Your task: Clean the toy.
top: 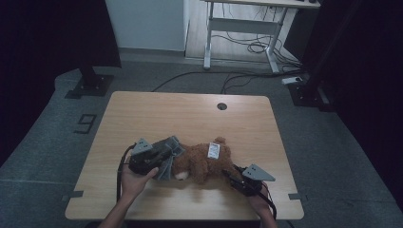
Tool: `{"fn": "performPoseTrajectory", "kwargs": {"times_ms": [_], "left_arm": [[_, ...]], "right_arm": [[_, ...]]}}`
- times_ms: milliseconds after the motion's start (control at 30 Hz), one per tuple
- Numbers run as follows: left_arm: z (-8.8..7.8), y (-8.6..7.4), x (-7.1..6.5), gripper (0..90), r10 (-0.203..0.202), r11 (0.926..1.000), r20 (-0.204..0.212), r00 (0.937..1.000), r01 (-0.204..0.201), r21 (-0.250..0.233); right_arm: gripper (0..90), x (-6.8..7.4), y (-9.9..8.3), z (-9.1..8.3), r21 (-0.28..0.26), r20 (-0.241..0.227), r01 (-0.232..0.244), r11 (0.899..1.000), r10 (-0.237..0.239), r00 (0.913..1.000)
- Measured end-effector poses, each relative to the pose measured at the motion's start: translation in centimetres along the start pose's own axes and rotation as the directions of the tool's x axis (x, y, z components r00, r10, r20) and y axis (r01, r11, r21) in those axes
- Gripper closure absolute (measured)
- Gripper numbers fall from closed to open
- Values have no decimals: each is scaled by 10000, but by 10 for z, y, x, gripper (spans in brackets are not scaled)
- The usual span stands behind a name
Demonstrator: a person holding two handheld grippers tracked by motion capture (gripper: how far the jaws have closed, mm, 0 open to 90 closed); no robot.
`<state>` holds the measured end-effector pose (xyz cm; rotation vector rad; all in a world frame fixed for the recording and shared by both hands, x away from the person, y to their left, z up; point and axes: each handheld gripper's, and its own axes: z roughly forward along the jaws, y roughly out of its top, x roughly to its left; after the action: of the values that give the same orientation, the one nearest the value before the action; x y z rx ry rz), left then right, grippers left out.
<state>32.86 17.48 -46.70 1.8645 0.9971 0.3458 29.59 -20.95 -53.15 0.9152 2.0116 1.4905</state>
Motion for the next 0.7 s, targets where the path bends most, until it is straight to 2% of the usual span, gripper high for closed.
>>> {"fn": "performPoseTrajectory", "kwargs": {"times_ms": [167, 233, 300, 400, 467, 567, 633, 700], "left_arm": [[-2, -6, 15, 771, -450, 9990, -374, 9983, 452, 59], [-1, -2, 17, 772, -776, 9970, -102, 9969, 775, -51], [0, 7, 13, 773, -660, 9977, -72, 9978, 658, -170], [7, 28, 1, 773, -418, 9987, 347, 9985, 427, -263], [15, 43, -10, 772, -50, 9998, 494, 9988, 58, -166], [35, 60, -24, 771, 414, 9989, 517, 9978, -425, 202], [50, 63, -27, 771, 392, 9974, 590, 9975, -426, 576], [62, 57, -29, 770, 345, 9938, 770, 9964, -424, 1031]], "right_arm": [[641, 0, 0, 0, 2, 13, -13, 10000, 13, 10000], [641, -1, 0, 0, 31, 22, -39, 10000, 39, 10000], [641, -1, 1, 0, 16, 64, -37, 10000, 37, 10000], [641, -2, 1, 0, 12, 76, -35, 10000, 35, 10000], [641, -1, 1, 0, 16, 78, -2, 10000, 2, 10000], [640, -1, 1, -1, 19, 67, -9, 10000, 9, 10000], [640, -1, 1, -1, 35, 51, 49, 10000, -49, 10000], [632, -1, 1, -3, 60, 15, 106, 9999, -106, 9999]]}}
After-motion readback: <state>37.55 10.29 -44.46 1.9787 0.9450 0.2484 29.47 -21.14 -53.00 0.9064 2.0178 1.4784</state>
